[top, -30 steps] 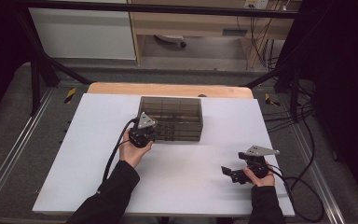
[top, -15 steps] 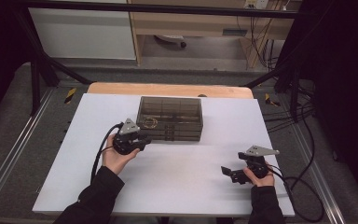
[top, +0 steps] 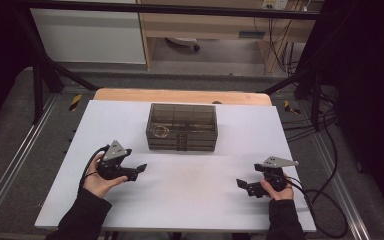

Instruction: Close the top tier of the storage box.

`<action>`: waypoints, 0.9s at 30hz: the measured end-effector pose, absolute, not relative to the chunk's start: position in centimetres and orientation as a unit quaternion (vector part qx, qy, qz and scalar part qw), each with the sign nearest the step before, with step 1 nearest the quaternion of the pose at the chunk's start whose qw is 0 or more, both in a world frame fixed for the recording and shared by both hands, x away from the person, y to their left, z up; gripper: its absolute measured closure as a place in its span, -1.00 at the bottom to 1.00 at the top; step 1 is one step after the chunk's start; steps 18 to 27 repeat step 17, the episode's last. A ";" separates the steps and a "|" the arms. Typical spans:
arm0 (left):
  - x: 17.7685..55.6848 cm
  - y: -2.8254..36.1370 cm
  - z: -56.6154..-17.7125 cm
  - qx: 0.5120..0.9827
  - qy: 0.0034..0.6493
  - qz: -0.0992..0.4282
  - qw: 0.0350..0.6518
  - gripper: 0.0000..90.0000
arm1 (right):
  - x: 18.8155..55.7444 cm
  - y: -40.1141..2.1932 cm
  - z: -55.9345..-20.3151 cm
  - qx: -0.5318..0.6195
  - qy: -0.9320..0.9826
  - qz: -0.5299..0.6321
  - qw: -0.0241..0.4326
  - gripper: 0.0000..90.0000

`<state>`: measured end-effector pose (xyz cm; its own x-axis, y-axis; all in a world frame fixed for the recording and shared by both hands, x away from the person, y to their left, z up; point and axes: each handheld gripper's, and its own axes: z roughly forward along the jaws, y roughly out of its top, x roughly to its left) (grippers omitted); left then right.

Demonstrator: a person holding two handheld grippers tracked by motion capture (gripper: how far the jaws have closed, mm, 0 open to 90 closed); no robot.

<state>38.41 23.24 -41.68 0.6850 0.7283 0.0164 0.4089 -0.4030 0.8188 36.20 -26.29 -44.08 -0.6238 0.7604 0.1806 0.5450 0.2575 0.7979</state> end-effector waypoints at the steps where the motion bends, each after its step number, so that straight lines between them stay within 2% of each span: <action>1: 38.2 23.7 -41.9 0.816 0.350 0.189 0.419 -0.62 | 36.2 -26.3 -44.1 0.417 0.783 0.446 0.120 -0.99; 5: 37.4 25.4 -42.7 0.813 0.359 0.192 0.416 -0.77 | 36.2 -26.3 -44.0 0.416 0.783 0.445 0.121 -0.99; 10: 36.8 27.2 -43.4 0.806 0.374 0.196 0.414 -0.85 | 36.2 -26.3 -44.1 0.416 0.784 0.446 0.119 -0.99; 27: 36.6 28.4 -43.9 0.801 0.390 0.197 0.409 -0.85 | 36.2 -26.1 -44.2 0.417 0.785 0.443 0.117 -0.99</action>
